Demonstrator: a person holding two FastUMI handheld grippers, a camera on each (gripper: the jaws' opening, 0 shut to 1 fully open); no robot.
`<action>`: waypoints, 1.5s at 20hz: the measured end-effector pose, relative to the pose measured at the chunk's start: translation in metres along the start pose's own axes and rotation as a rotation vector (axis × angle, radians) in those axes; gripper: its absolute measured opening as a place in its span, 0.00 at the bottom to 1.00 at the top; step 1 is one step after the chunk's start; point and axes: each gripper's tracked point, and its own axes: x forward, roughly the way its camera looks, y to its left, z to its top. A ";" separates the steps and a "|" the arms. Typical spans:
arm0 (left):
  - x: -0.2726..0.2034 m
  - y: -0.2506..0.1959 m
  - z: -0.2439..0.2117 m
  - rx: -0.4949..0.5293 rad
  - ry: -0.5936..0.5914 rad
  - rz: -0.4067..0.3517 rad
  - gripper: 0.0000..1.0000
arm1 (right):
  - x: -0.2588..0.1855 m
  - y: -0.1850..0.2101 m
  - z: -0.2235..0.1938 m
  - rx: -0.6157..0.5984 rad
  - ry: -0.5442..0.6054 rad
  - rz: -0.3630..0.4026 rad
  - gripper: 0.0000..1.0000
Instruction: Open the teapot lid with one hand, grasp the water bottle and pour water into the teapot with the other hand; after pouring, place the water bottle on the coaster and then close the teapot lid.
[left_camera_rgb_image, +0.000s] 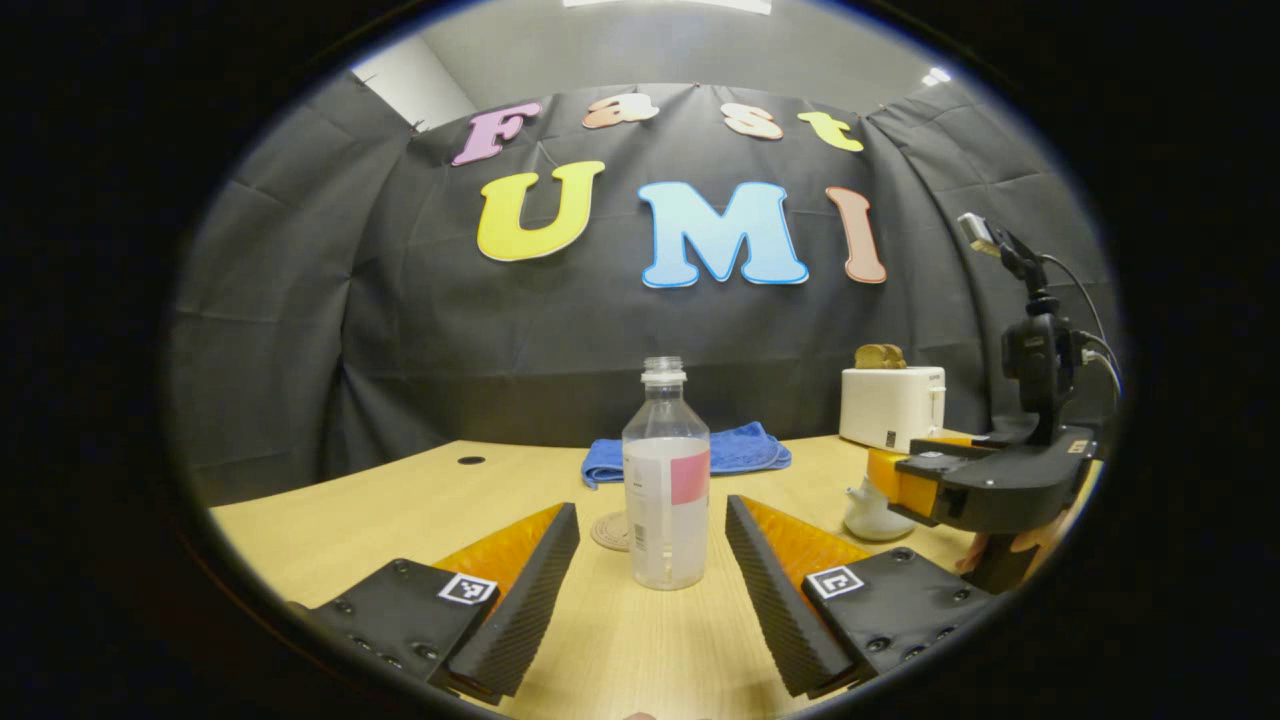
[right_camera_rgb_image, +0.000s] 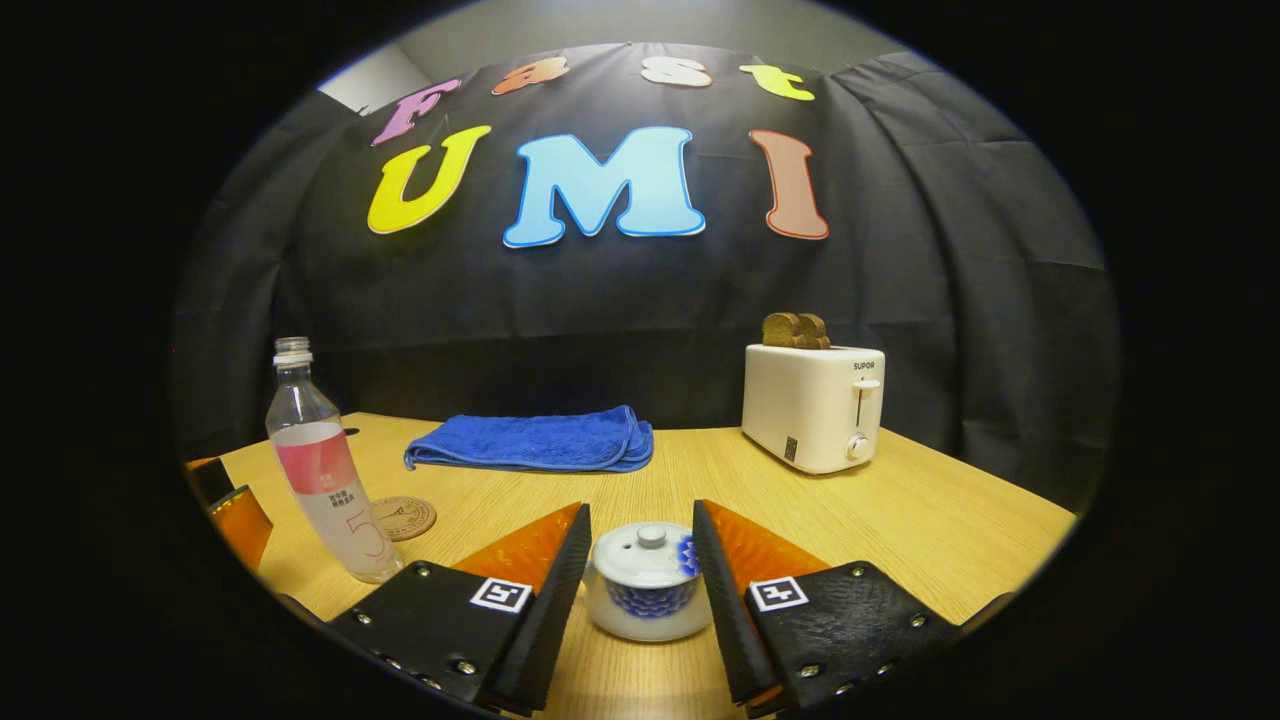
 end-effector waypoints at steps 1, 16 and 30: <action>0.000 -0.001 0.000 0.000 0.001 -0.001 1.00 | 0.004 -0.002 -0.004 0.010 0.011 -0.011 0.64; -0.002 0.004 0.000 0.000 0.000 0.002 1.00 | 0.007 -0.004 0.000 -0.044 0.016 -0.021 0.04; 0.024 -0.003 -0.001 0.001 -0.003 -0.022 1.00 | -0.031 0.009 0.024 -0.039 -0.074 0.052 0.04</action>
